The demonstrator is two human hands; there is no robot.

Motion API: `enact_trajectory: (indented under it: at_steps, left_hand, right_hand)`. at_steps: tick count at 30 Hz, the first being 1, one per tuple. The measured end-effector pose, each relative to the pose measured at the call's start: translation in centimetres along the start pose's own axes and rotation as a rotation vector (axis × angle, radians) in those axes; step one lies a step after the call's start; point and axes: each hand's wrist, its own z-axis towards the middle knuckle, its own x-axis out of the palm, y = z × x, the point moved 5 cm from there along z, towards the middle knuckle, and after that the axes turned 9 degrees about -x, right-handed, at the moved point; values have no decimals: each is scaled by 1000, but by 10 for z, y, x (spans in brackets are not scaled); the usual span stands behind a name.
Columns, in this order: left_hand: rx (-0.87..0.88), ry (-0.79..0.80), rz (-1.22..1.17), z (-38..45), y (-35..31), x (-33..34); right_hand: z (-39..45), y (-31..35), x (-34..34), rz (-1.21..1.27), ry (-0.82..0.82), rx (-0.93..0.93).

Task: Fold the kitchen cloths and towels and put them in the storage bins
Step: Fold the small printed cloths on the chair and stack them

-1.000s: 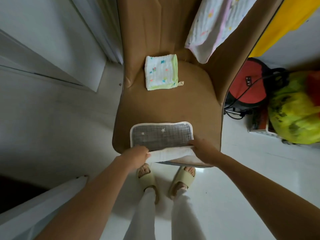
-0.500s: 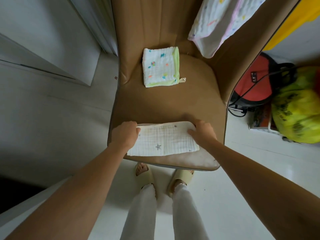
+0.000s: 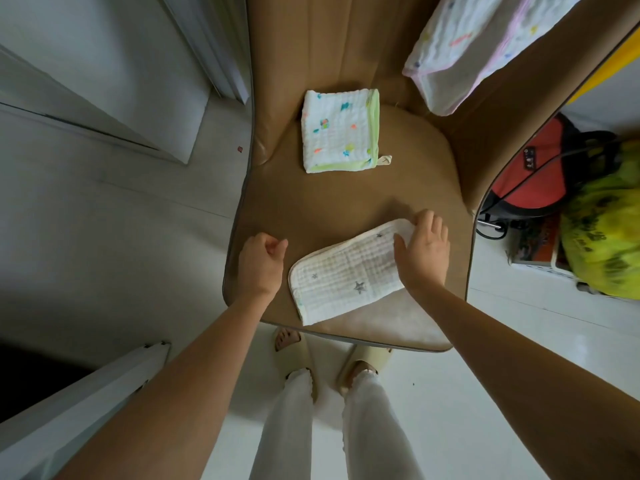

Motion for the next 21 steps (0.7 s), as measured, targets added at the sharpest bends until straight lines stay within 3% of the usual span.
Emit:
enact_trajectory:
  at_steps: [4,9,15,21]
  left_hand:
    - [-73,-20,-55,-15,2,9]
    - [-179,-14,-49,-50,14,30]
    - [-146,-57,-1,-48,5,33]
    - [19,-158,-5,-14,8,0]
  right_hand:
    - [-16,31,7,-35,-38,-354]
    - [-45,29,40,-190,176,-745]
    - [-49,5,52,-325,317,-886]
    - [-41,39,81,-330,339,-748]
